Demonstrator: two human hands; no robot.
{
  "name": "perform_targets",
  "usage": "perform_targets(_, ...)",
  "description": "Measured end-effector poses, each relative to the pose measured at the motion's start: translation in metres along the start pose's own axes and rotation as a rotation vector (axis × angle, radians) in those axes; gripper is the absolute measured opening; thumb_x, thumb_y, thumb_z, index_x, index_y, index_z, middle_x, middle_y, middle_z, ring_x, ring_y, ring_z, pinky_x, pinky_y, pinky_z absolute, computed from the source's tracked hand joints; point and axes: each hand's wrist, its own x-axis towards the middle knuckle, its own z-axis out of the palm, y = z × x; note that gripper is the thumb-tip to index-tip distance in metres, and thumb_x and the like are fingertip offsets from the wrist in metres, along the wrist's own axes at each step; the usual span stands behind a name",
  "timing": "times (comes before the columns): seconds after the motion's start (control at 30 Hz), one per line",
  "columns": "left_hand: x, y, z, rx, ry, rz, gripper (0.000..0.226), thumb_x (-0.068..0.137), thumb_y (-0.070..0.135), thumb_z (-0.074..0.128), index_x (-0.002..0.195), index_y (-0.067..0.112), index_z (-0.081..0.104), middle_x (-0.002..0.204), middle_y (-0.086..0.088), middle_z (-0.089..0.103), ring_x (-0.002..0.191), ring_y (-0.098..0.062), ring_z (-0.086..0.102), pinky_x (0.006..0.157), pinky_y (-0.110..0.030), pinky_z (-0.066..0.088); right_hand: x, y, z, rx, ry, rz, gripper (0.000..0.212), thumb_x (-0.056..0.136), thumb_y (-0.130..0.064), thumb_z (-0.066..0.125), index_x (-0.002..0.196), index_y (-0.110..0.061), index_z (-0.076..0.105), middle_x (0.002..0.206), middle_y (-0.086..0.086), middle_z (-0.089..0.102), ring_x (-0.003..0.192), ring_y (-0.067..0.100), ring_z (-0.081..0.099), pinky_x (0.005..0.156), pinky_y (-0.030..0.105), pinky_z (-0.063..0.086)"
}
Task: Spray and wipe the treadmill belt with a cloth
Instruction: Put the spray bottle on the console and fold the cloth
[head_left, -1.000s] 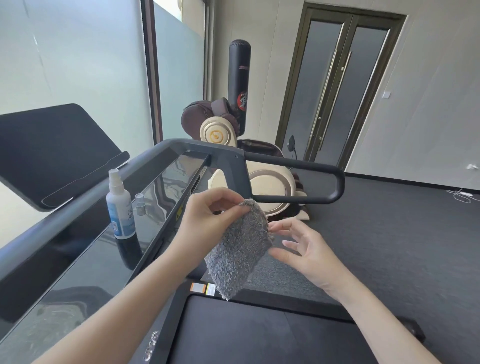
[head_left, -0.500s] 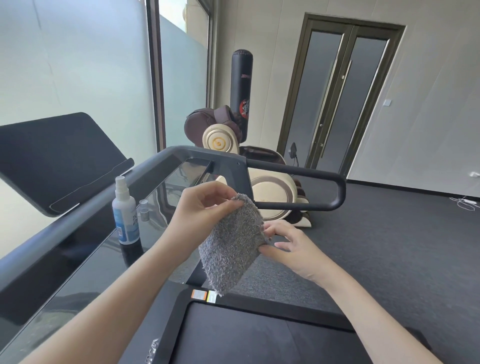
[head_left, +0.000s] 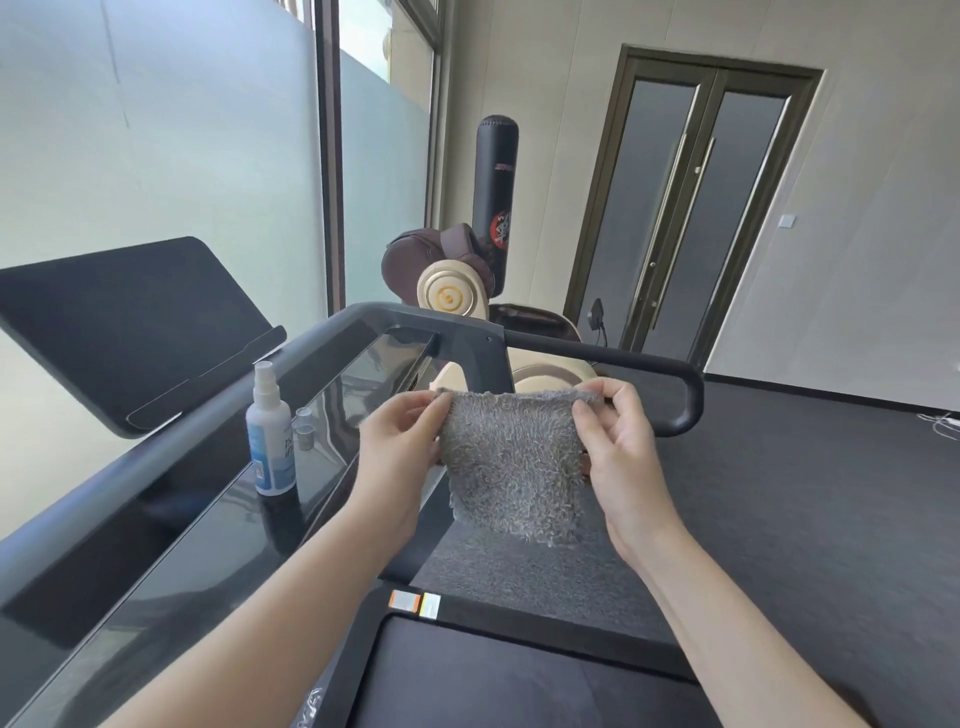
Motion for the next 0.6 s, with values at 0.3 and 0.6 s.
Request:
perform_targets(0.3,-0.007,-0.007,0.014,-0.327,-0.296,-0.623,0.055,0.074,0.038,0.072,0.106,-0.006,0.064,0.094,-0.017,0.069,0.084,-0.023,0.067,0.090,-0.030,0.049,0.014,-0.012,0.010,-0.034,0.049,-0.136,0.019,0.099,-0.011,0.044,0.108,-0.024,0.054,0.101,0.013,0.066,0.090,0.020,0.059,0.089,0.044,0.046)
perform_targets(0.6,-0.010,-0.017,0.033,-0.154,-0.259,-0.271,0.032,0.096,0.035,0.051,0.117,0.014,0.062,0.100,0.001,0.073,0.090,-0.015,0.069,0.075,-0.032,0.052,0.017,-0.008,0.003,0.091,0.018,-0.027,0.019,0.100,-0.010,0.042,0.112,-0.019,0.054,0.091,-0.003,0.068,0.088,0.015,0.060,0.085,0.037,0.047)
